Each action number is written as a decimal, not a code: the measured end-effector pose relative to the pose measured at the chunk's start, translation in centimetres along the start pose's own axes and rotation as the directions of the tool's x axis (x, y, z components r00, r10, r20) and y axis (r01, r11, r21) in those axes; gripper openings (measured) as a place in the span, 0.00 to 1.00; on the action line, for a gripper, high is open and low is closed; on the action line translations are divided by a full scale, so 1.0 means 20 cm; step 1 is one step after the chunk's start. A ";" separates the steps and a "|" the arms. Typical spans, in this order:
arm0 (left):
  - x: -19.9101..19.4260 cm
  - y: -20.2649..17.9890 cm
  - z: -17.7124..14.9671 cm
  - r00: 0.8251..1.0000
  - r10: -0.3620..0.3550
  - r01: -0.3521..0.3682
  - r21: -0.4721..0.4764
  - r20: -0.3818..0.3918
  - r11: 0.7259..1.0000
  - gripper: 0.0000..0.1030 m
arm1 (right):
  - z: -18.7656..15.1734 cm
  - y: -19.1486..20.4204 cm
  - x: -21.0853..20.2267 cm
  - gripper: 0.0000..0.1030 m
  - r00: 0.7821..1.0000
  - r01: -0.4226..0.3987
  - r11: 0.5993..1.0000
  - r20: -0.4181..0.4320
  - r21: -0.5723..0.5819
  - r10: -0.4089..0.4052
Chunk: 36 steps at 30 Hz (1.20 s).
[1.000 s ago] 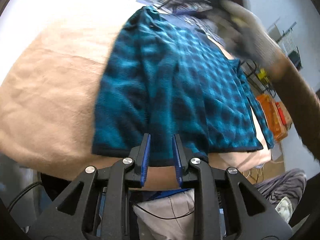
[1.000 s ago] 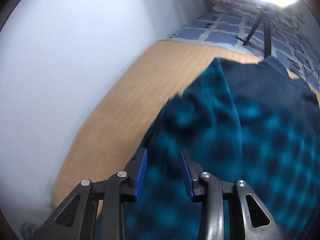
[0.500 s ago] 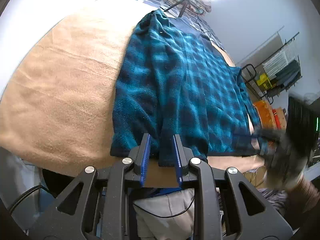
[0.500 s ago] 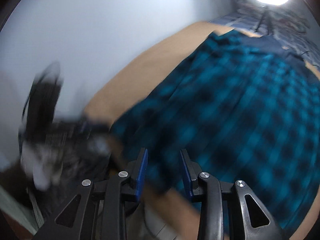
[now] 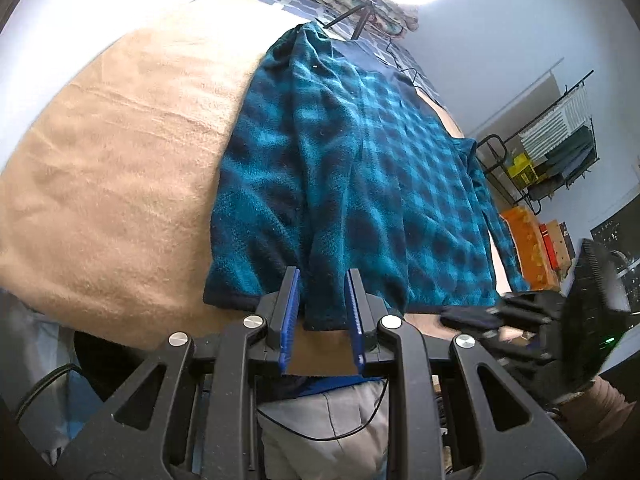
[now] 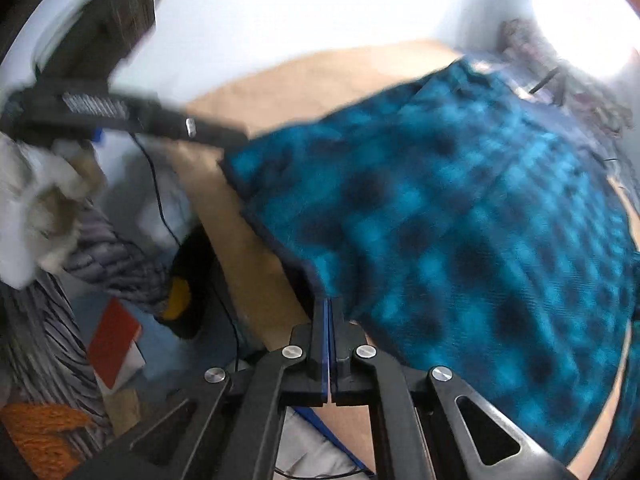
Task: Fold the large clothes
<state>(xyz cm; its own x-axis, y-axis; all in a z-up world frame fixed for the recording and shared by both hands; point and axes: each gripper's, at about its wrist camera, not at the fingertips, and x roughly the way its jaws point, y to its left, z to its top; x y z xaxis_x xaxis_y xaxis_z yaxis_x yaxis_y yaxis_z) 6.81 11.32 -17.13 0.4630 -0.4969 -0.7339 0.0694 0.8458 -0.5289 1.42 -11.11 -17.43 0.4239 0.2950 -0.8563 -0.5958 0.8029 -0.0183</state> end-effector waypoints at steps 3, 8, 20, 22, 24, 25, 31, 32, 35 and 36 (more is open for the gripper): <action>0.05 0.00 0.00 1.000 -0.009 0.008 -0.012 -0.030 1.000 0.20 | -0.04 -0.05 -0.04 0.00 0.999 0.033 0.999 0.006 0.014 -0.033; 0.06 -0.05 0.01 1.000 -0.004 0.004 0.018 -0.022 1.000 0.20 | -0.02 -0.06 0.00 0.37 0.992 -0.127 0.990 0.009 0.054 0.126; 0.08 0.00 -0.01 0.999 -0.018 0.016 -0.031 -0.041 0.999 0.21 | 0.00 0.00 0.01 0.00 0.998 0.015 1.000 0.056 -0.025 -0.014; 0.12 -0.01 -0.01 0.997 -0.043 0.040 -0.051 -0.066 0.998 0.20 | -0.04 -0.02 -0.02 0.00 0.997 0.058 0.998 0.054 -0.030 -0.057; 0.16 -0.02 -0.01 0.994 -0.061 0.056 -0.060 -0.085 0.997 0.21 | -0.06 -0.02 0.00 0.00 0.995 0.093 0.995 0.035 -0.039 -0.092; 0.17 -0.03 -0.01 0.993 -0.068 0.062 -0.065 -0.092 0.996 0.21 | -0.07 -0.03 0.00 0.00 0.996 0.084 0.996 0.030 -0.030 -0.083; 0.28 -0.03 -0.04 0.988 -0.029 0.016 -0.084 -0.152 0.996 0.29 | -0.10 -0.04 0.02 0.00 0.996 0.081 0.997 0.029 -0.012 -0.081; 0.30 -0.03 -0.05 0.986 -0.024 0.010 -0.081 -0.164 0.997 0.29 | -0.11 -0.03 0.02 0.00 0.997 0.077 0.997 0.028 -0.012 -0.076; 0.34 -0.06 -0.08 0.982 0.005 -0.013 -0.043 -0.188 0.999 0.13 | -0.11 -0.02 0.01 0.00 0.999 0.035 0.999 0.035 -0.010 -0.035; 0.34 -0.07 -0.09 0.982 0.016 -0.023 -0.034 -0.188 0.999 0.05 | -0.11 -0.02 0.01 0.02 0.999 0.019 1.000 0.035 -0.009 -0.019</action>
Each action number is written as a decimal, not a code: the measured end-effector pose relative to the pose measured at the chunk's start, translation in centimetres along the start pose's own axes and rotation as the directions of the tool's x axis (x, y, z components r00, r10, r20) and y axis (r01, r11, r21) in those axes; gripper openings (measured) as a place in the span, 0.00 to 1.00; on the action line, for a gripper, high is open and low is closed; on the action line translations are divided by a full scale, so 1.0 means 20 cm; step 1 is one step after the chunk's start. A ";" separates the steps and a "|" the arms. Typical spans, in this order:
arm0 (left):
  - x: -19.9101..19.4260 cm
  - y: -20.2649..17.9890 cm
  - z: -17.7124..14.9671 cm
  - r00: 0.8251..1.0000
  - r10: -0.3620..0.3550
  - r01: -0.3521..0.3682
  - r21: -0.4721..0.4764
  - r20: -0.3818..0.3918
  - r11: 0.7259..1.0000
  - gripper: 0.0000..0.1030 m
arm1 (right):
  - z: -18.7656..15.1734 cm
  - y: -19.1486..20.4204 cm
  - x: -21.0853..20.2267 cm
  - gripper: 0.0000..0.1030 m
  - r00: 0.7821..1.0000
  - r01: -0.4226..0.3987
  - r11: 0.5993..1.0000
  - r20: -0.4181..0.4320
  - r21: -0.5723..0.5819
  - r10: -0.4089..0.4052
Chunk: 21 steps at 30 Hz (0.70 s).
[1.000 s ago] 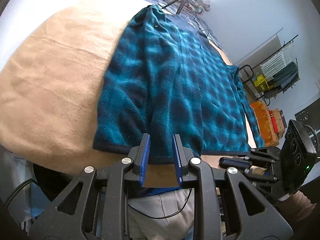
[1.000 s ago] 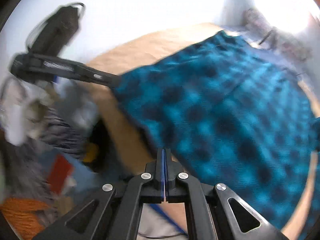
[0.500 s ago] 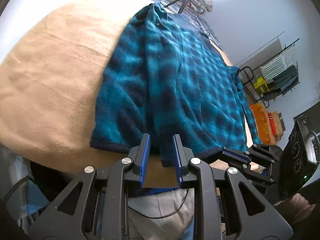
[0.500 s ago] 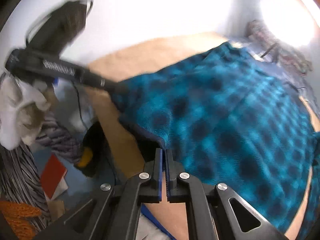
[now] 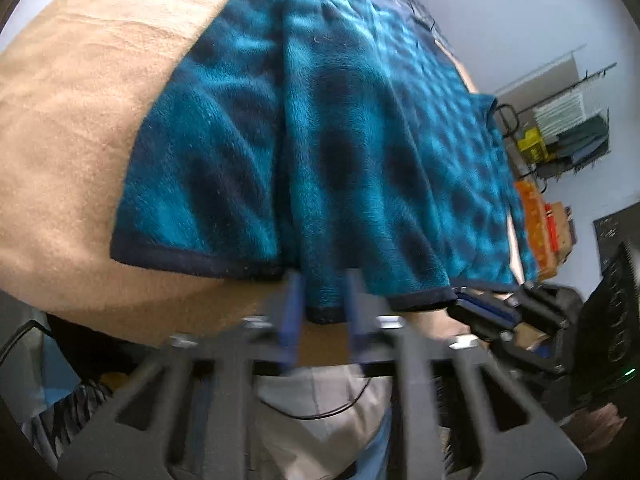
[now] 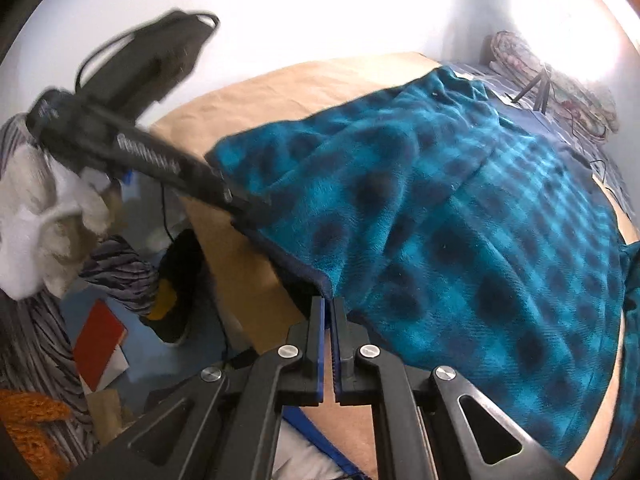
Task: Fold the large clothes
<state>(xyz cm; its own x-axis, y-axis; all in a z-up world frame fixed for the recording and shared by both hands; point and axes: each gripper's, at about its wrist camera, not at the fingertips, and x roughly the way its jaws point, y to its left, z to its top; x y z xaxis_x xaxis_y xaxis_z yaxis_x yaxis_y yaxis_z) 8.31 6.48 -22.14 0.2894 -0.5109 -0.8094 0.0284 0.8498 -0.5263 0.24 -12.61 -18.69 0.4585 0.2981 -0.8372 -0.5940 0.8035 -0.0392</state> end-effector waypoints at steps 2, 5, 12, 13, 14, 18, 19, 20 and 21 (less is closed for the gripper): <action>-0.03 0.00 -0.01 1.000 -0.003 0.003 -0.003 0.023 1.000 0.05 | 0.01 -0.02 -0.02 0.08 0.999 -0.051 0.998 -0.002 0.022 0.051; -0.12 -0.02 -0.04 0.998 -0.016 0.016 0.013 0.062 1.000 0.04 | 0.04 -0.11 -0.11 0.28 0.990 -0.127 0.986 0.067 0.104 0.121; -0.31 -0.03 -0.03 0.988 0.009 -0.017 0.053 0.157 0.998 0.04 | 0.28 -0.40 -0.25 0.44 0.969 -0.208 0.948 0.180 0.241 0.167; -0.33 -0.03 -0.02 0.986 0.016 -0.026 0.056 0.166 0.998 0.04 | 0.33 -0.44 -0.24 0.45 0.969 -0.208 0.945 0.188 0.253 0.163; -0.34 -0.02 -0.02 0.985 0.019 -0.030 0.059 0.170 0.998 0.04 | 0.38 -0.47 -0.22 0.45 0.970 -0.198 0.946 0.190 0.257 0.152; -0.35 0.03 -0.02 0.984 0.027 -0.035 0.046 0.175 0.998 0.03 | 0.67 -0.60 -0.08 0.45 0.980 -0.148 0.948 0.172 0.283 0.101; -0.34 0.04 -0.02 0.985 0.020 -0.028 0.040 0.169 0.999 0.03 | 0.76 -0.63 -0.02 0.45 0.982 -0.148 0.946 0.154 0.288 0.107; -0.34 0.05 -0.02 0.986 0.019 -0.025 0.036 0.165 0.999 0.03 | 0.83 -0.66 0.02 0.45 0.984 -0.141 0.944 0.143 0.297 0.102; -0.33 0.05 -0.02 0.986 0.019 -0.025 0.035 0.164 0.999 0.03 | 0.91 -0.69 0.07 0.45 0.987 -0.130 0.944 0.135 0.304 0.092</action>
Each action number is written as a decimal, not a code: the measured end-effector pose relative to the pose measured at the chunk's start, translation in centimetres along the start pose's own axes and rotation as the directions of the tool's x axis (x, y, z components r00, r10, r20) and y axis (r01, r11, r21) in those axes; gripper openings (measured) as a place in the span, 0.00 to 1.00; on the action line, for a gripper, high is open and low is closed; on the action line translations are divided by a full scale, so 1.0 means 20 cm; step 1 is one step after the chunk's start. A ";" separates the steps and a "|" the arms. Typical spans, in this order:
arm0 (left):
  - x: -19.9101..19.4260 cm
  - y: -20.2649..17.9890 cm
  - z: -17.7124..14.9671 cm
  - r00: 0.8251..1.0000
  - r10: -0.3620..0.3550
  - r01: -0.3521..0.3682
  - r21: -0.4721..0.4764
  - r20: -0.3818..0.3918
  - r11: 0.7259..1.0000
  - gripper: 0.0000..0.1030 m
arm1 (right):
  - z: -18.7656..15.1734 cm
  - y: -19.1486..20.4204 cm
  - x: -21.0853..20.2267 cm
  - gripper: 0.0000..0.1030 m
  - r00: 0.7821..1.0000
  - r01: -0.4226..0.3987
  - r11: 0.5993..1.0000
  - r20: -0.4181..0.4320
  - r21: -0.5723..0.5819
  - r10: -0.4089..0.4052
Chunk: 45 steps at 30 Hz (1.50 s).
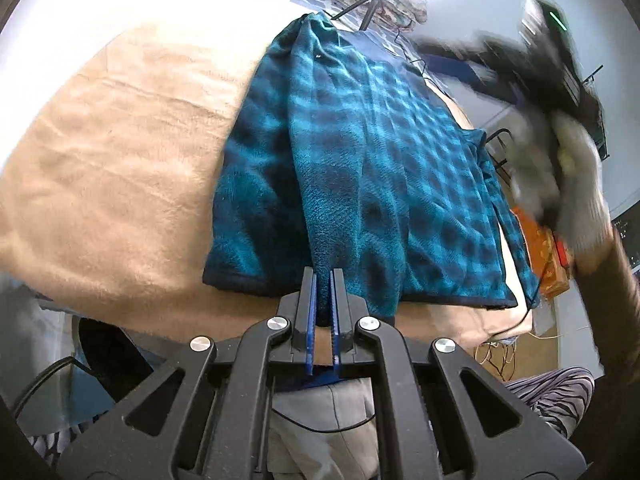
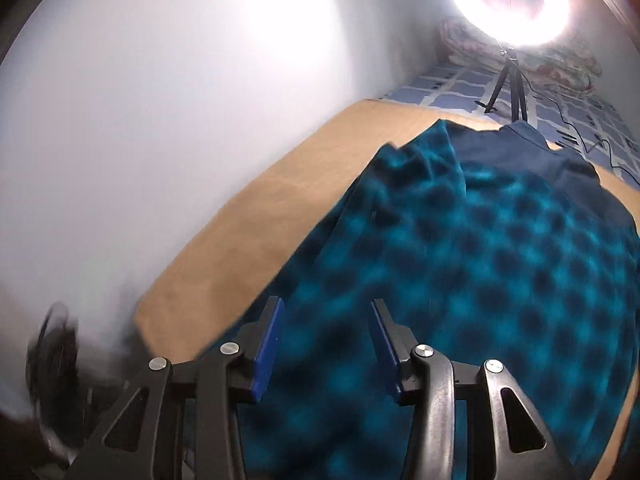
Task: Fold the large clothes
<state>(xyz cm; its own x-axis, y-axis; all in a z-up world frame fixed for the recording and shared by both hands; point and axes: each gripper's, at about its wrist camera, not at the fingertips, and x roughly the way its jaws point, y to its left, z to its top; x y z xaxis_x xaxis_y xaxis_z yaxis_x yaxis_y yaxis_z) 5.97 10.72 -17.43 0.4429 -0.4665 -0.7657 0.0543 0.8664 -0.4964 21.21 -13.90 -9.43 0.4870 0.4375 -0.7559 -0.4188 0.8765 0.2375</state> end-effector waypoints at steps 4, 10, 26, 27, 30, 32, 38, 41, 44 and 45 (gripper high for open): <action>0.03 0.01 -0.01 1.000 -0.012 0.012 0.000 -0.005 1.000 0.04 | 0.36 -0.03 0.32 0.45 0.998 0.039 0.997 -0.050 0.071 -0.036; 0.04 0.05 -0.01 1.000 -0.028 0.028 -0.027 -0.009 0.999 0.03 | 0.67 -0.08 0.74 0.45 0.978 0.179 0.976 -0.130 0.124 -0.163; -0.06 0.16 0.02 0.996 -0.060 0.068 -0.153 0.059 0.986 0.03 | 0.88 -0.11 1.02 0.00 0.951 0.247 0.965 -0.212 0.084 -0.225; -0.06 0.17 0.02 0.997 -0.045 0.054 -0.163 0.062 0.985 0.03 | 0.90 -0.11 1.02 0.00 0.953 0.242 0.966 -0.207 0.089 -0.220; -0.03 0.19 0.02 0.999 0.002 0.008 -0.185 0.052 0.983 0.03 | 0.96 -0.09 1.07 0.00 0.960 0.220 0.972 -0.199 0.089 -0.199; 0.00 0.19 0.01 0.999 0.029 -0.021 -0.197 0.039 0.980 0.03 | 0.97 -0.07 1.14 0.00 0.957 0.224 0.973 -0.206 0.063 -0.207; 0.07 0.21 0.02 1.000 0.021 -0.020 -0.242 0.001 0.970 0.08 | 0.90 -0.03 1.30 0.02 0.948 0.236 0.972 -0.217 -0.011 -0.233; 0.07 0.23 0.02 0.999 -0.040 0.043 -0.295 0.017 0.954 0.51 | 0.89 -0.02 1.23 0.27 0.961 0.205 0.979 -0.187 -0.020 -0.205; 0.07 0.25 0.03 0.997 -0.075 0.079 -0.320 0.026 0.944 0.55 | 0.85 -0.03 1.02 0.28 0.984 0.152 0.988 -0.094 -0.001 -0.152; 0.07 0.26 0.04 0.997 -0.080 0.083 -0.328 0.022 0.941 0.55 | 0.82 -0.05 0.93 0.28 0.989 0.132 0.991 -0.062 0.011 -0.131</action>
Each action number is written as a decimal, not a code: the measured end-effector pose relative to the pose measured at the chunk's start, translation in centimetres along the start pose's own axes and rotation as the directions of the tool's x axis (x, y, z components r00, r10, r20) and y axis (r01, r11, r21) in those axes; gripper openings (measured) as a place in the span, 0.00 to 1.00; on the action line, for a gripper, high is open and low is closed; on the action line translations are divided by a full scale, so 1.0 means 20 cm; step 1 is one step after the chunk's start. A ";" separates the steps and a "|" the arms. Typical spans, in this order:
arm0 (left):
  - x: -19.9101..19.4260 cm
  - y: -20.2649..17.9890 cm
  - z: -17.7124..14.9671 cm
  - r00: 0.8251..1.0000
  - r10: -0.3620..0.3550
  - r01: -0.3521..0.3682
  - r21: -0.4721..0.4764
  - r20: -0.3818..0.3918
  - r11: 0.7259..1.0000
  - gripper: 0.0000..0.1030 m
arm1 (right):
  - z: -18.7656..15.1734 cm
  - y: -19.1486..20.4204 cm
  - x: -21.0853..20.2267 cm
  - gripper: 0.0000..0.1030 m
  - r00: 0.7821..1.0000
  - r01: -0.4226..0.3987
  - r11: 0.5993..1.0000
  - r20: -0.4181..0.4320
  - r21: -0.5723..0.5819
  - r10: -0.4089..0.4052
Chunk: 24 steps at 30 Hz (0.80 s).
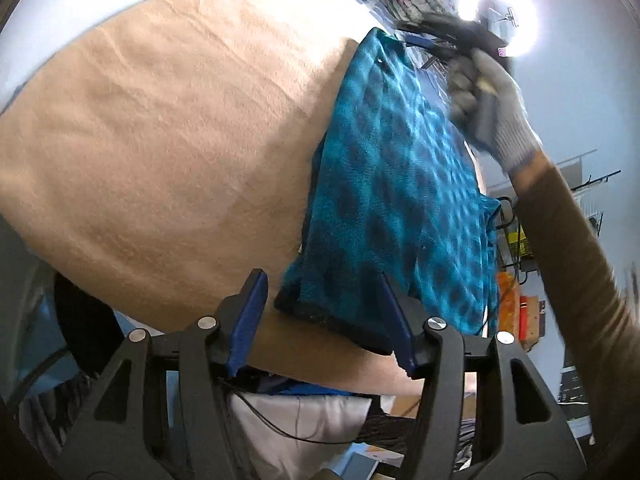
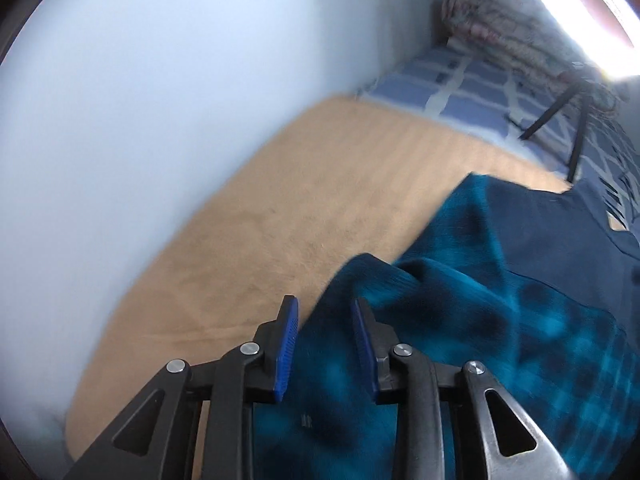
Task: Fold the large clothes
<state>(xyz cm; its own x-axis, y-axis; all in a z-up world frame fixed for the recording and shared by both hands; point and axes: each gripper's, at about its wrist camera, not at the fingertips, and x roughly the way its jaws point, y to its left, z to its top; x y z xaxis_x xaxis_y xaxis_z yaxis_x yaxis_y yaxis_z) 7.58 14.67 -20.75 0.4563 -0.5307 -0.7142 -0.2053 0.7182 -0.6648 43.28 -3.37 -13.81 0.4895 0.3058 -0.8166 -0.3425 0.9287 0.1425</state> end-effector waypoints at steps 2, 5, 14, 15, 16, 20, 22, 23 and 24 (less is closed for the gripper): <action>0.03 0.02 0.01 1.000 -0.001 0.001 -0.024 -0.020 1.000 0.55 | -0.08 -0.04 -0.11 0.27 0.999 0.005 1.000 0.035 -0.007 -0.005; 0.06 0.04 0.02 0.999 0.008 -0.009 -0.051 -0.034 0.999 0.55 | -0.23 -0.14 -0.22 0.20 0.998 0.003 1.000 0.056 0.018 -0.004; 0.11 0.04 0.02 0.998 0.049 -0.050 -0.026 -0.040 0.998 0.27 | -0.27 -0.21 -0.19 0.18 0.997 -0.011 0.998 0.077 0.063 0.006; 0.12 0.04 0.02 0.998 0.053 -0.054 -0.021 -0.041 0.998 0.18 | -0.27 -0.21 -0.15 0.18 0.998 -0.004 0.998 0.065 0.063 0.000; 0.13 0.04 0.02 0.998 0.052 -0.052 -0.014 -0.042 0.999 0.15 | -0.27 -0.21 -0.11 0.18 0.999 0.010 0.998 0.049 0.063 -0.013; 0.09 0.00 0.00 0.998 0.060 -0.059 0.032 -0.022 0.998 0.11 | -0.35 -0.24 0.06 0.18 0.995 0.090 0.995 -0.037 0.043 -0.089; 0.07 0.00 0.00 0.999 0.048 -0.048 0.028 -0.012 0.998 0.10 | -0.38 -0.24 0.11 0.18 0.992 0.101 0.995 -0.078 0.019 -0.099; 0.05 0.00 0.00 0.999 0.039 -0.039 0.023 -0.004 0.999 0.10 | -0.39 -0.24 0.09 0.20 0.993 0.097 0.995 -0.072 0.019 -0.096; 0.04 0.00 0.00 1.000 0.030 -0.030 0.021 0.002 0.999 0.10 | -0.38 -0.25 0.05 0.22 0.994 0.079 0.996 -0.074 0.033 -0.077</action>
<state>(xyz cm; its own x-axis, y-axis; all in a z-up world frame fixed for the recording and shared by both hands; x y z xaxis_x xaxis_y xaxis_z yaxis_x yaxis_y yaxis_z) 8.01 14.20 -21.29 0.4512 -0.5083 -0.7335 -0.2009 0.7430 -0.6385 39.35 -9.27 -19.67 0.4538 0.2173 -0.8642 -0.2759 0.9564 0.0957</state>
